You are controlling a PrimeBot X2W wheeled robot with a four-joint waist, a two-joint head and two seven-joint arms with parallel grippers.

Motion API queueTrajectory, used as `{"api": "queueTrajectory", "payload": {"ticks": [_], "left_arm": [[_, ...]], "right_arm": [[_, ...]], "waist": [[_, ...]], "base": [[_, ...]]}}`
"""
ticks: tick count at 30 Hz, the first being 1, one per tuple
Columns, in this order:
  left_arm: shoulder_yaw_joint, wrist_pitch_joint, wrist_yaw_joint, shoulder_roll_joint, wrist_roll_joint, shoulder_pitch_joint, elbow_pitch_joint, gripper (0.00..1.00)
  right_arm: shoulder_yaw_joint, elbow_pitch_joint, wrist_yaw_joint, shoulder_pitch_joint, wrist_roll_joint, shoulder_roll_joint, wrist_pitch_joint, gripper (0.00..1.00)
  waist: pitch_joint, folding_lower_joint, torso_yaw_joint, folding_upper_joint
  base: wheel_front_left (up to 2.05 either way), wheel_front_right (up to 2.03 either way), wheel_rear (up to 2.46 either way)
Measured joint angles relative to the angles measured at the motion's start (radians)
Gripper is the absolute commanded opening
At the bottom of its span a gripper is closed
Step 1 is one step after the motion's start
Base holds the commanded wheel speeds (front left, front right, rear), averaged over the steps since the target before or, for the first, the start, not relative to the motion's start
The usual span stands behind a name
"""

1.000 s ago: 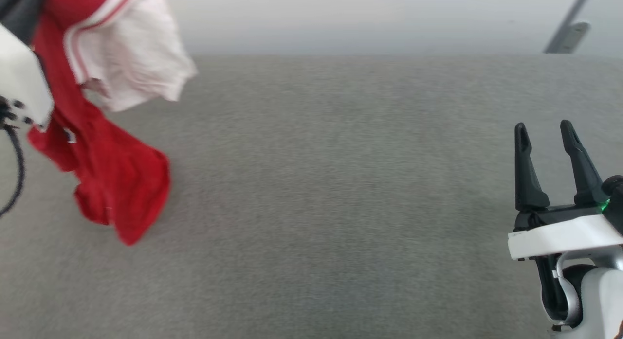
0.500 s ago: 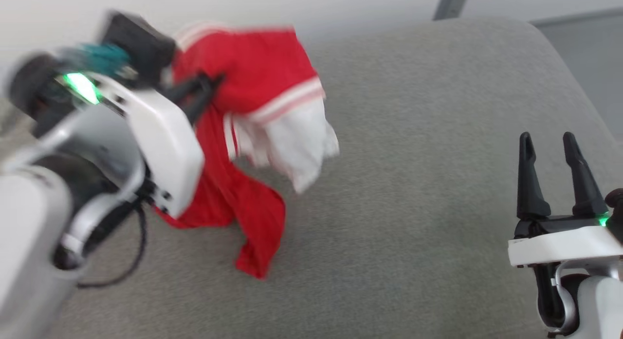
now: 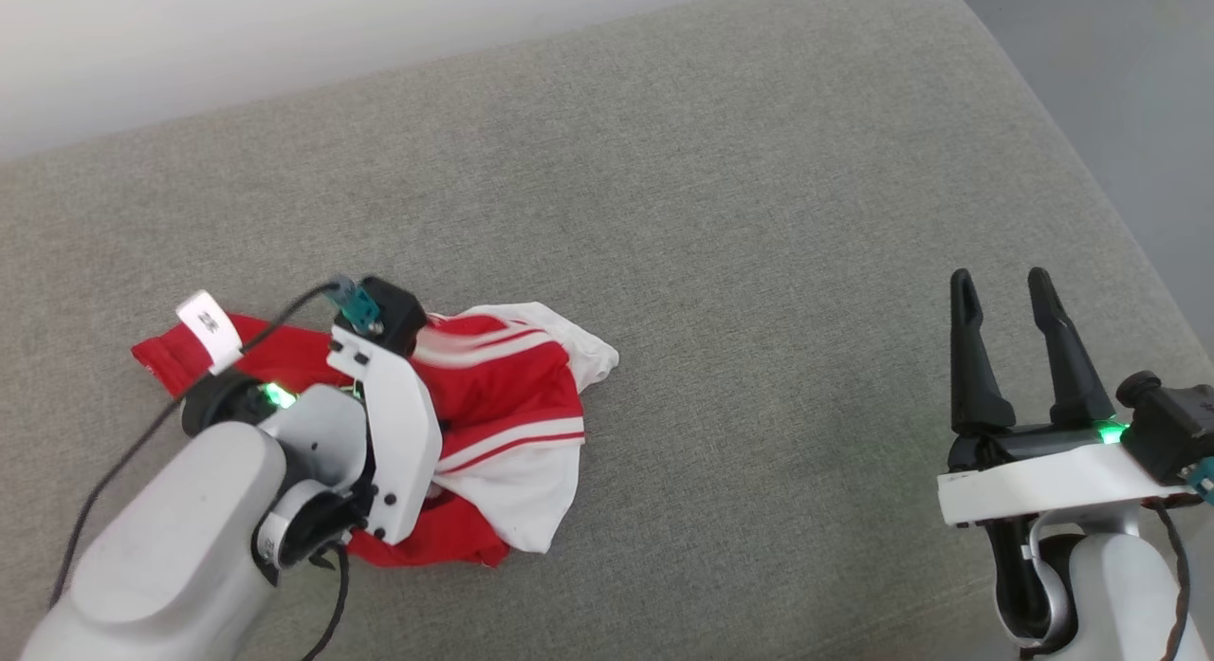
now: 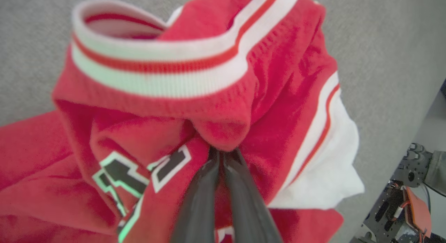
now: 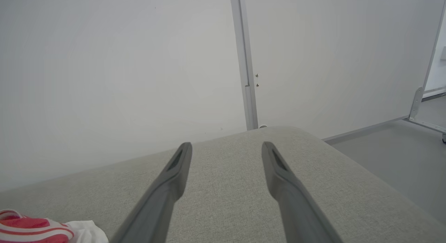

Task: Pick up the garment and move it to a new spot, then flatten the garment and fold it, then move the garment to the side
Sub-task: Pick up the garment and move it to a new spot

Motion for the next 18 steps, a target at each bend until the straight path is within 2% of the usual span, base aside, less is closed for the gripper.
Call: {"api": "queueTrajectory", "payload": {"ticks": [7, 9, 11, 12, 13, 14, 15, 18], "left_arm": [[-0.034, -0.038, -0.041, -0.056, 0.000, -0.020, 0.160, 0.00], [-0.044, -0.052, -0.053, -0.070, 0.003, -0.034, 0.197, 0.04], [-0.048, -0.072, -0.061, -0.085, 0.002, -0.045, 0.224, 0.55], [-0.050, -0.077, -0.062, -0.090, 0.001, -0.049, 0.233, 0.48], [-0.048, -0.085, -0.064, -0.096, -0.007, -0.054, 0.241, 0.55], [-0.043, -0.099, -0.069, -0.102, -0.015, -0.056, 0.249, 0.97], [-0.042, -0.115, -0.071, -0.106, -0.016, -0.059, 0.251, 1.00], [-0.041, -0.175, -0.078, -0.104, -0.016, -0.069, 0.245, 1.00]], "right_arm": [[0.016, 0.022, 0.000, -0.007, 0.013, 0.000, -0.009, 1.00], [0.021, 0.025, 0.000, -0.015, 0.014, 0.000, -0.011, 1.00], [0.022, 0.027, 0.000, -0.021, 0.013, 0.000, -0.012, 1.00], [0.022, 0.030, 0.000, -0.021, 0.013, 0.000, -0.013, 1.00], [0.023, 0.031, 0.000, -0.022, 0.012, 0.000, -0.013, 1.00], [0.022, 0.032, 0.000, -0.024, 0.008, 0.000, -0.013, 1.00], [0.022, 0.031, 0.000, -0.026, 0.009, 0.000, -0.013, 1.00], [0.016, 0.030, 0.000, -0.026, 0.017, 0.000, -0.009, 1.00]], "waist": [[-0.003, 0.0000, 0.002, 0.0000], [-0.005, 0.0000, 0.006, 0.0000], [-0.009, 0.0000, 0.013, 0.0000], [-0.011, 0.0000, 0.017, 0.0000], [-0.013, 0.0000, 0.021, 0.0000], [-0.016, 0.0000, 0.026, 0.0000], [-0.019, 0.0000, 0.031, 0.0000], [-0.031, 0.0000, 0.050, 0.0000]], "base": [[0.00, 0.00, 0.00], [0.00, 0.00, 0.00], [0.00, 0.00, 0.00], [0.00, 0.00, 0.00], [0.00, 0.00, 0.00], [0.00, 0.00, 0.00], [0.00, 0.00, 0.00], [0.00, 0.00, 0.00]]}}
